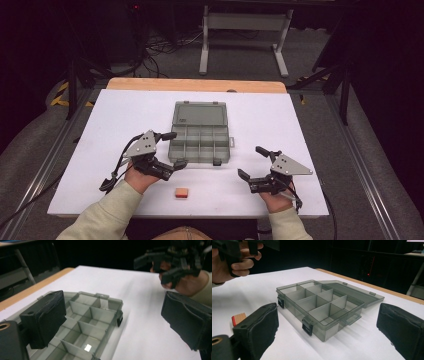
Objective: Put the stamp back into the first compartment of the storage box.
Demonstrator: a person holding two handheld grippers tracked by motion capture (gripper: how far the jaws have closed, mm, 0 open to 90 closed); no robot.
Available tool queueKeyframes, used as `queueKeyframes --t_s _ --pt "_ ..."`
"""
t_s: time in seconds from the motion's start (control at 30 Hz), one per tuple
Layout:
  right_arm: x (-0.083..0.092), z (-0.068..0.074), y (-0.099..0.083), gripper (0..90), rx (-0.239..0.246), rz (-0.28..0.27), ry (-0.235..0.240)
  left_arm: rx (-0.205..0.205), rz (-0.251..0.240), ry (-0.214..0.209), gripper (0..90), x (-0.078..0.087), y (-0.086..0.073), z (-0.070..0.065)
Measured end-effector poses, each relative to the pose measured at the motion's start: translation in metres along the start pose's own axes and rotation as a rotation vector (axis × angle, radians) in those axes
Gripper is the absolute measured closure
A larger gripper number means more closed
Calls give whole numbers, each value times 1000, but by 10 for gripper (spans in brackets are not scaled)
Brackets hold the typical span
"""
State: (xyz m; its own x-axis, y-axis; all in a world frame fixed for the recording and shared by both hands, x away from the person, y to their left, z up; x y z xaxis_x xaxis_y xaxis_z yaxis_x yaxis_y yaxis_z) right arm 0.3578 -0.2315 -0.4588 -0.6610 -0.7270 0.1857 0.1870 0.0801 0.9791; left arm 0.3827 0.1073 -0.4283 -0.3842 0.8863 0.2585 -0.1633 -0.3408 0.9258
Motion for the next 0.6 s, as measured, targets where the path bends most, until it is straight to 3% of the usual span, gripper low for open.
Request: queueKeyframes --t_s 0.07,0.13,0.2,0.23,0.4,0.6 --pt "0 0 0 45 1 2 -1 -1 4 -14 81 0 0 -1" --pt "0 0 0 45 1 3 -1 -19 30 -61 84 0 2 -4" --pt "-1 0 0 45 1 5 0 -10 61 -104 85 -1 2 -5" --pt "-1 0 0 45 1 5 1 -10 61 -104 83 -1 2 -5" --pt "-1 0 -1 45 -1 8 4 -12 126 -197 102 -1 2 -9" --pt "-1 0 -1 45 -4 9 4 -4 169 -254 100 -2 4 -10"
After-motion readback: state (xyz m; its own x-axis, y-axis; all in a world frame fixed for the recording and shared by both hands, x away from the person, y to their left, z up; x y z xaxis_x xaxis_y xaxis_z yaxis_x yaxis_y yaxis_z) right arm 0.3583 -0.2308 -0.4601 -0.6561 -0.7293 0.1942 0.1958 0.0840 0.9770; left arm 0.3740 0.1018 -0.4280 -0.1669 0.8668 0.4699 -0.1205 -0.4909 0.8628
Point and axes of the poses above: each handheld gripper's, and its own axes: x roughly backward along the jaws, y roughly out of its top, z roughly to its left, the point moved 3 cm from there along -x, roughly forward along the jaws, and after that the axes turned 11 degrees about -x, right-handed, at the moved point
